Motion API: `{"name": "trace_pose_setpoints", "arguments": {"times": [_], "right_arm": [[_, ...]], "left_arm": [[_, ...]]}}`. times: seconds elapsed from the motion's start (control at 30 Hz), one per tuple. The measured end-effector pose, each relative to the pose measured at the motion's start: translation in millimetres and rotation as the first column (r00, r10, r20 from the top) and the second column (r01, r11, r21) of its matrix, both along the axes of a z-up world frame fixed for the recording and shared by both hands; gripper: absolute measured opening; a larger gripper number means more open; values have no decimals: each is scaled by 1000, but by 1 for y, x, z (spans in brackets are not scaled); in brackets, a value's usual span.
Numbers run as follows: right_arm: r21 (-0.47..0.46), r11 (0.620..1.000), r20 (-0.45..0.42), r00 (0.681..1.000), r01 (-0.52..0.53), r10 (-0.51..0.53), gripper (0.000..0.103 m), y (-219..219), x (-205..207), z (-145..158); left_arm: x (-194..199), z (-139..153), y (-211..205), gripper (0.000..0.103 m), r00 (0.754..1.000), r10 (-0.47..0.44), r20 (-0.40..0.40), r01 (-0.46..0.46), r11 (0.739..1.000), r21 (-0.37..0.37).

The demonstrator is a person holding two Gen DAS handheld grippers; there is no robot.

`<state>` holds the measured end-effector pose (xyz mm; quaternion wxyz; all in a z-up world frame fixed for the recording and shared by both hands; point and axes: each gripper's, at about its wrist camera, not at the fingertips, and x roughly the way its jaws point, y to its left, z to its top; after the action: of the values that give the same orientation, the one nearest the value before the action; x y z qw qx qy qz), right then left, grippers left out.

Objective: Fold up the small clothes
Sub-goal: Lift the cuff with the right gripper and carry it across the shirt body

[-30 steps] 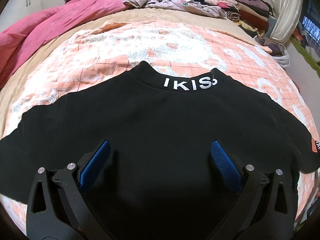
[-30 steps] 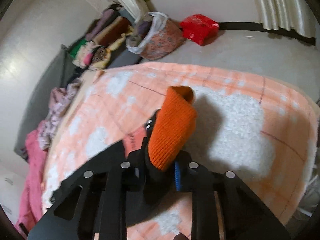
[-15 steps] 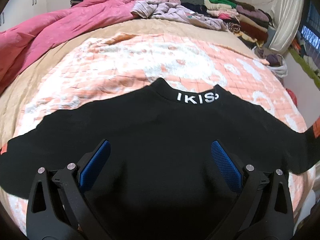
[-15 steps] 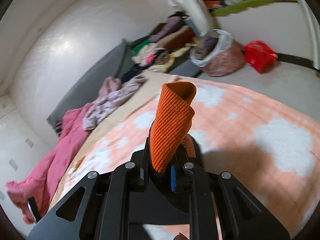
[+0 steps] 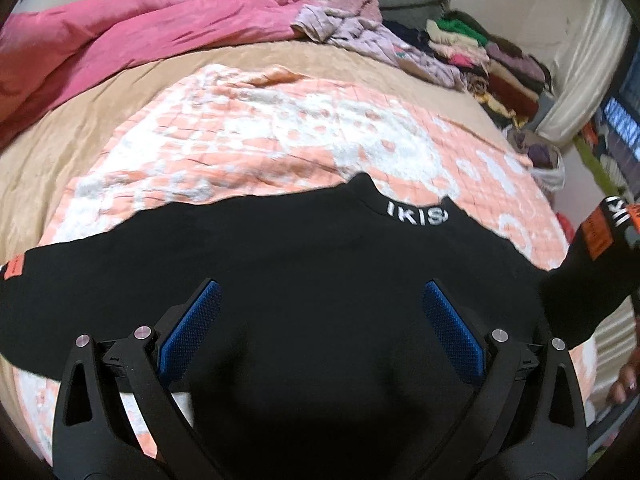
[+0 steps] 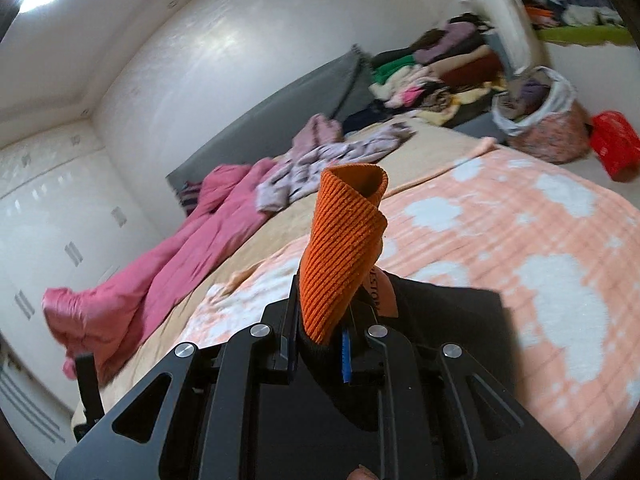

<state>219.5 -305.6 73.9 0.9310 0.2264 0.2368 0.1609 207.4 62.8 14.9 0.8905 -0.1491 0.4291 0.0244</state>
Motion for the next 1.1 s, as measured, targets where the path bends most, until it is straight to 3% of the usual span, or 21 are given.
{"name": "trace_pose_setpoints", "arguments": {"times": [0.47,0.77,0.83,0.9,1.1], "right_arm": [[-121,960,-50,967,-252,248,14,145,-3,-24],[-187,923,-115,940,-337,320,17,193,-4,-48],[-188,915,-126,933,-356,337,27,198,-4,-50],[-179,908,-125,924,-379,361,47,201,-7,-51],[-193,874,-104,895,-446,434,57,205,-19,-45]], "left_arm": [[-24,1,60,95,995,96,25,-91,986,-138],[-31,-2,78,95,992,124,22,-118,976,-185],[-31,-3,81,95,992,126,22,-119,973,-199],[-31,-5,82,95,991,131,19,-125,970,-208],[-30,-15,80,95,992,127,-3,-124,965,-231]]}}
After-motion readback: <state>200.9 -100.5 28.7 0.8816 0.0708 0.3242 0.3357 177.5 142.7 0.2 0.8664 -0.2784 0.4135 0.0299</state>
